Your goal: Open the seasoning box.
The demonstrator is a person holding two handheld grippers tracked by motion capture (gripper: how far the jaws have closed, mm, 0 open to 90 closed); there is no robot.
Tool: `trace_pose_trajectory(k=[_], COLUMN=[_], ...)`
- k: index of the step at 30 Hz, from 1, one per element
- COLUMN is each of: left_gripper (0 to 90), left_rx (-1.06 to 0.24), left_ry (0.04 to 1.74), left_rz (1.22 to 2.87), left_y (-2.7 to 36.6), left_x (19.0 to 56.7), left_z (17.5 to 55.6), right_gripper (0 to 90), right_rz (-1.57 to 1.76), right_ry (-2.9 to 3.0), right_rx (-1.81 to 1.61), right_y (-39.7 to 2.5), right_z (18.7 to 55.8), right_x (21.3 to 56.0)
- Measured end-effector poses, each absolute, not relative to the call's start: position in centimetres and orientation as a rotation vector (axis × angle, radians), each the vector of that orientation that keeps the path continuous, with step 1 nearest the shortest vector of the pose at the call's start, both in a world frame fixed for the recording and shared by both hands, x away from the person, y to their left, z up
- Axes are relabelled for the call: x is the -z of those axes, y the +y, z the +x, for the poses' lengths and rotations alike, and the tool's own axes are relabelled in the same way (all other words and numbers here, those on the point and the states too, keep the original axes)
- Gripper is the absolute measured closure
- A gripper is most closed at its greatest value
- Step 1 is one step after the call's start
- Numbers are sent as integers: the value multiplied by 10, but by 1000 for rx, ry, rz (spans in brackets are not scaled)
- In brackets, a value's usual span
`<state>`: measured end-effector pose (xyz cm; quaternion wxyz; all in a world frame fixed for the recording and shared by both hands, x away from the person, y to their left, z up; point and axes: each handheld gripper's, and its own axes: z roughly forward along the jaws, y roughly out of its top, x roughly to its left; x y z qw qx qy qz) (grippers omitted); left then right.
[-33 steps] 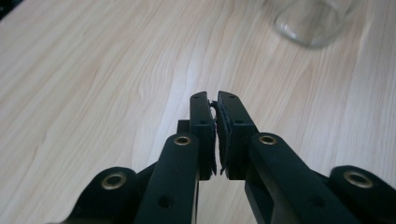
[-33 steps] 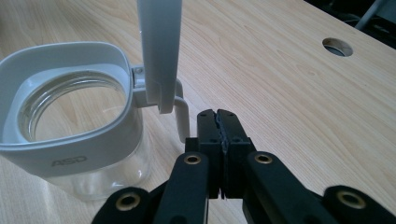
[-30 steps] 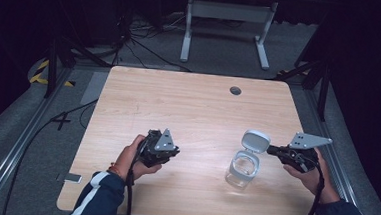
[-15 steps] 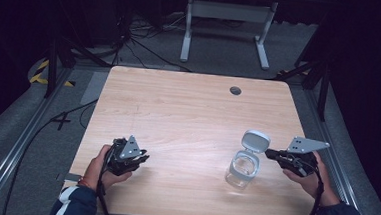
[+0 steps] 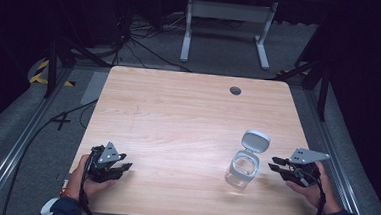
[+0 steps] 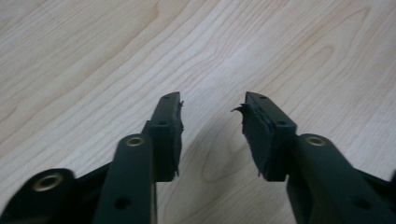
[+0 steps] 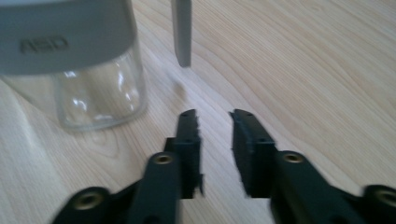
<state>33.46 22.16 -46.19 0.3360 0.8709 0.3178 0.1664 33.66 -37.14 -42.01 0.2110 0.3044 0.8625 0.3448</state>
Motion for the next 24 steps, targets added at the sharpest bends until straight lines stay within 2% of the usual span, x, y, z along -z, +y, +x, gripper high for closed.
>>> trace_pose_trajectory(k=[2, 4, 7, 12, 18, 24], left_gripper=[488, 401, 317, 233, 161, 157], left_rx=[-439, -410, -411, -373, -409, -412], left_ry=[849, 840, 894, 938, 957, 975], left_rz=[2265, 2292, 2235, 2180, 2177, 2167], left_y=[224, 224, 226, 233, 232, 232], left_x=[466, 468, 475, 480, 482, 482], left_z=[334, 333, 331, 332, 333, 332], right_gripper=[548, 446, 363, 313, 264, 253], right_rz=[872, 900, 951, 1049, 1086, 1101], right_ry=[2394, 2374, 2352, 2330, 2304, 2306], right_rx=[-967, -983, -965, -970, -1002, -1016], right_y=[-379, -389, -401, -417, -424, -424], right_z=[334, 330, 327, 319, 313, 314], right_x=[424, 430, 439, 457, 466, 467])
